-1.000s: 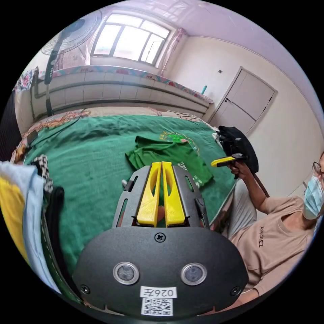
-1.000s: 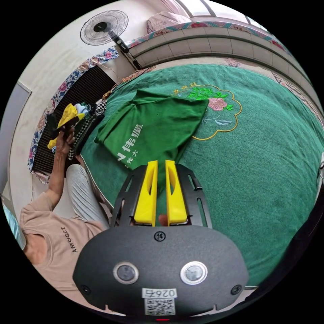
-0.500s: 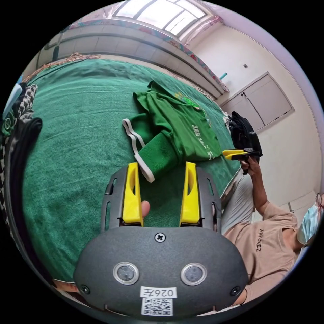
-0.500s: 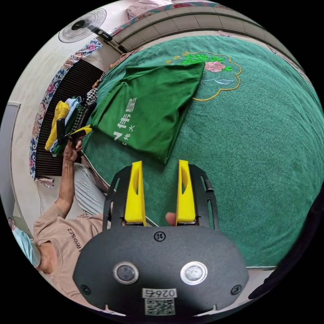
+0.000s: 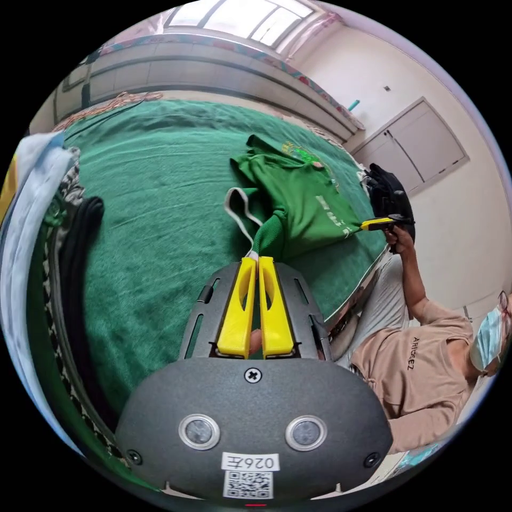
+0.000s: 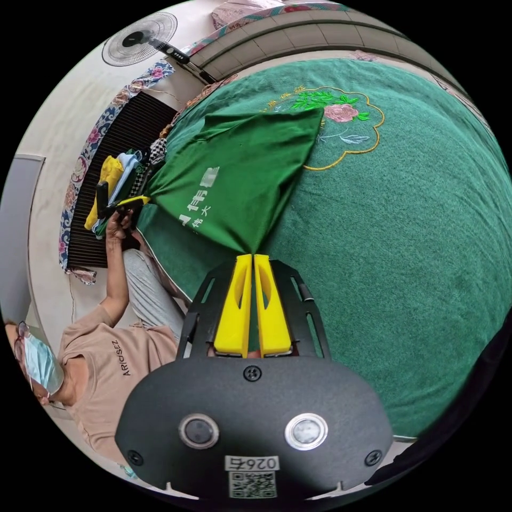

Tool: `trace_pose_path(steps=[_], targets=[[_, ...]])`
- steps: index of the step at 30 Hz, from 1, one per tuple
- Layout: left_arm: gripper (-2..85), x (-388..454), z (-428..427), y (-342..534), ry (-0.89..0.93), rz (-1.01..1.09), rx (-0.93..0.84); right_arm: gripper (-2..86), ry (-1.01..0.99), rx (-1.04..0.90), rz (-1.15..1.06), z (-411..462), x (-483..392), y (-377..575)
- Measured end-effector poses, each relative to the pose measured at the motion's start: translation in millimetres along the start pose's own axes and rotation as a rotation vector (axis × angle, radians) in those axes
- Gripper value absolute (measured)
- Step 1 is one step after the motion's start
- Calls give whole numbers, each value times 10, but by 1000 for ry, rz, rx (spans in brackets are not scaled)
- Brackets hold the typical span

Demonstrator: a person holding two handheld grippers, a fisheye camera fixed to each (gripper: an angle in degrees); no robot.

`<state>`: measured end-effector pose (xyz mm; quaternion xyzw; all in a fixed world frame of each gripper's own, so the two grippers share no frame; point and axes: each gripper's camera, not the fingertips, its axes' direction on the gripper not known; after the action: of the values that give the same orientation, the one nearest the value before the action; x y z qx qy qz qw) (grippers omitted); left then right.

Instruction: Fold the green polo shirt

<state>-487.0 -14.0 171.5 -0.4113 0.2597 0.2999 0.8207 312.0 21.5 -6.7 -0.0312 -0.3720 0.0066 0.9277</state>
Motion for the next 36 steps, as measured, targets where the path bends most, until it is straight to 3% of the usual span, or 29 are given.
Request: trace_pose_path(steps=[3, 9, 13, 16, 18, 21, 25, 27, 33, 36], targets=[[-6, -37, -167, 47, 42, -33, 27, -12, 3, -30, 5, -98, 56, -81], [-9, 239, -827, 317, -263, -143, 149, -10, 12, -47, 5, -519, 75, -194], [-10, 818, -1189, 339, -156, 118, 374, -9, 112, -12, 17, -1054, -24, -209], [-10, 1150, -1003, -22, -46, 265, 289, -9, 171, 88, -12, -1463, -217, -243], [-10, 1286, -832, -271, -71, 292, 190, -9, 165, 167, -68, -1617, -384, -304], [-10, 1448, -628, -591, -258, 254, 68, -9, 175, 215, -170, -1604, -686, -497], [-8, 1594, -421, -748, -489, 275, -125, -9, 531, 32, -265, -1330, -971, -758], [-7, 1653, -479, -715, -506, 301, -122, -10, 620, 12, -318, -1370, -1021, -738], [-7, 1658, -1330, -497, -555, 131, 66, -13, 716, -1, -338, -1971, -1223, -641], [-8, 1839, -2057, -141, -462, 132, 413, -14, 777, 341, -396, -2630, -1551, -383]])
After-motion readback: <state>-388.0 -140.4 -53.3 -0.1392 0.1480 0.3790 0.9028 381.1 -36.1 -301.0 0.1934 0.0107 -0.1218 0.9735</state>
